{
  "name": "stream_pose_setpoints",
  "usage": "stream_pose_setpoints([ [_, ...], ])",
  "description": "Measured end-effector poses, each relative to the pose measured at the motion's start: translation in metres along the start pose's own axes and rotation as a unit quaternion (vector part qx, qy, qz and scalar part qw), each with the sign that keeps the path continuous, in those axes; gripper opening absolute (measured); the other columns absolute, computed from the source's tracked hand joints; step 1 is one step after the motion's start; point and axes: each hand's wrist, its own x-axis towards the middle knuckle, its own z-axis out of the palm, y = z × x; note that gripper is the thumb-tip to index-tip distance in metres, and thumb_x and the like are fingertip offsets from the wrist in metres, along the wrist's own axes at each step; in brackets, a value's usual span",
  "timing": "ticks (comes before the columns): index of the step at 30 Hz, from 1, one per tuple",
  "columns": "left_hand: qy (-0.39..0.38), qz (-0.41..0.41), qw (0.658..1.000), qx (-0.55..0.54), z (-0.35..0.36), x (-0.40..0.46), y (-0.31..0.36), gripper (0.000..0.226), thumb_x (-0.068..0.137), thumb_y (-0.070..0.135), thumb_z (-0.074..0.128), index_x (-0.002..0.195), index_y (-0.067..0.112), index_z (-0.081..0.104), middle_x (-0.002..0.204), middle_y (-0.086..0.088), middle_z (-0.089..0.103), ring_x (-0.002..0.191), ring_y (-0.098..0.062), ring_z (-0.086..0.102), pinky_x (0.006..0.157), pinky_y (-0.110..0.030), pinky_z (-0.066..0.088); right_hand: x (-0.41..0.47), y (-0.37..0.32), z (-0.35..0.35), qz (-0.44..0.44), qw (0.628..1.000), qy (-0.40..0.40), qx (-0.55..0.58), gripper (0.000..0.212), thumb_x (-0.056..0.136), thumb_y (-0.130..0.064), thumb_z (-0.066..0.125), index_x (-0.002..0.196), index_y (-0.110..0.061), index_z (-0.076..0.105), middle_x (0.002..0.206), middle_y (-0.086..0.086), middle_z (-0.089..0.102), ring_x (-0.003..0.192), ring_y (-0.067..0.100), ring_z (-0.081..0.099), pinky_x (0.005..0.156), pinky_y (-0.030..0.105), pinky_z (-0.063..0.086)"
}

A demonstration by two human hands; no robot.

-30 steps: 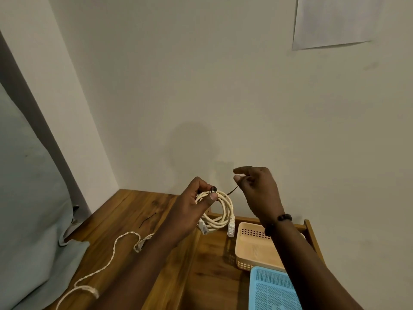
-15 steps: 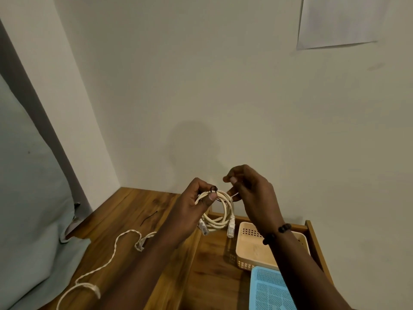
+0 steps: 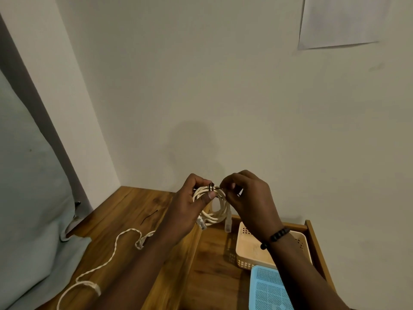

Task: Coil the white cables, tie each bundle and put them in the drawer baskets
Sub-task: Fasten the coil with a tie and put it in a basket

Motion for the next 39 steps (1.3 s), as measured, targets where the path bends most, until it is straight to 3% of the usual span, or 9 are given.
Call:
stream_pose_setpoints([
  [6,0.007,0.015,1.0,0.02,0.001,-0.003,0.0,0.029,0.082,0.041,0.064,0.108,0.029,0.056,0.105,0.015,0.067,0.101,-0.005,0.064,0.085,-0.025,0.055,-0.001,0.001,0.006,0.028,1.0,0.008,0.013,0.012,0.086,-0.013,0.069,0.096,-0.02,0.071,0.09,-0.006,0.064,0.075,0.003,0.053,0.062,0.006,0.039],
  [16,0.005,0.032,0.997,0.069,0.001,-0.004,0.001,0.024,0.086,0.031,0.07,0.106,0.031,0.057,0.103,0.017,0.066,0.097,-0.003,0.064,0.08,-0.021,0.056,0.0,0.005,0.002,0.044,0.999,-0.016,0.023,0.017,0.084,-0.009,0.071,0.09,-0.024,0.074,0.087,-0.009,0.071,0.074,-0.002,0.057,0.063,0.003,0.039],
  [21,-0.006,0.019,0.998,0.061,0.001,-0.004,0.0,0.027,0.086,0.031,0.07,0.108,0.029,0.056,0.107,0.013,0.067,0.101,-0.009,0.064,0.083,-0.027,0.057,-0.002,0.002,0.008,0.019,1.0,0.014,-0.002,0.023,0.084,-0.005,0.072,0.101,-0.021,0.069,0.083,-0.005,0.072,0.074,0.006,0.064,0.068,0.004,0.04],
  [25,-0.028,0.014,0.998,0.061,0.003,-0.007,0.005,0.026,0.087,0.027,0.069,0.109,0.028,0.056,0.104,0.014,0.066,0.097,-0.002,0.064,0.077,-0.016,0.053,-0.002,-0.003,0.012,-0.024,0.999,0.038,-0.004,0.023,0.082,-0.005,0.073,0.099,-0.019,0.068,0.084,-0.004,0.071,0.074,0.006,0.063,0.065,0.008,0.044],
  [27,-0.029,0.013,0.998,0.05,0.003,-0.008,0.006,0.025,0.087,0.026,0.068,0.109,0.026,0.056,0.103,0.013,0.067,0.096,-0.001,0.064,0.075,-0.013,0.053,-0.004,-0.004,0.013,-0.03,0.999,0.037,0.022,0.022,0.083,-0.009,0.073,0.1,-0.021,0.068,0.086,-0.008,0.07,0.076,0.002,0.064,0.067,0.008,0.048],
  [32,0.031,0.009,0.999,0.036,-0.002,-0.006,0.004,0.027,0.086,0.03,0.069,0.109,0.025,0.058,0.104,0.015,0.068,0.097,-0.001,0.065,0.076,-0.014,0.053,-0.009,0.009,-0.001,0.054,0.982,0.093,0.156,0.014,0.085,-0.029,0.07,0.099,-0.025,0.069,0.093,-0.016,0.07,0.085,-0.001,0.064,0.071,0.011,0.051],
  [35,0.028,0.013,0.999,0.031,-0.002,-0.005,0.005,0.026,0.085,0.03,0.07,0.108,0.025,0.059,0.102,0.014,0.069,0.095,-0.003,0.066,0.077,-0.017,0.055,-0.012,0.017,0.0,0.066,0.986,0.037,0.149,0.009,0.086,-0.025,0.07,0.094,-0.023,0.072,0.092,-0.014,0.07,0.085,0.002,0.062,0.072,0.016,0.05],
  [39,0.023,0.014,0.999,0.035,0.003,-0.006,0.006,0.027,0.084,0.029,0.071,0.108,0.025,0.06,0.103,0.014,0.069,0.096,-0.003,0.066,0.077,-0.016,0.056,-0.014,0.017,0.006,0.046,0.994,0.041,0.092,0.006,0.085,-0.016,0.071,0.087,-0.022,0.072,0.086,-0.011,0.068,0.081,0.004,0.06,0.067,0.009,0.043],
])
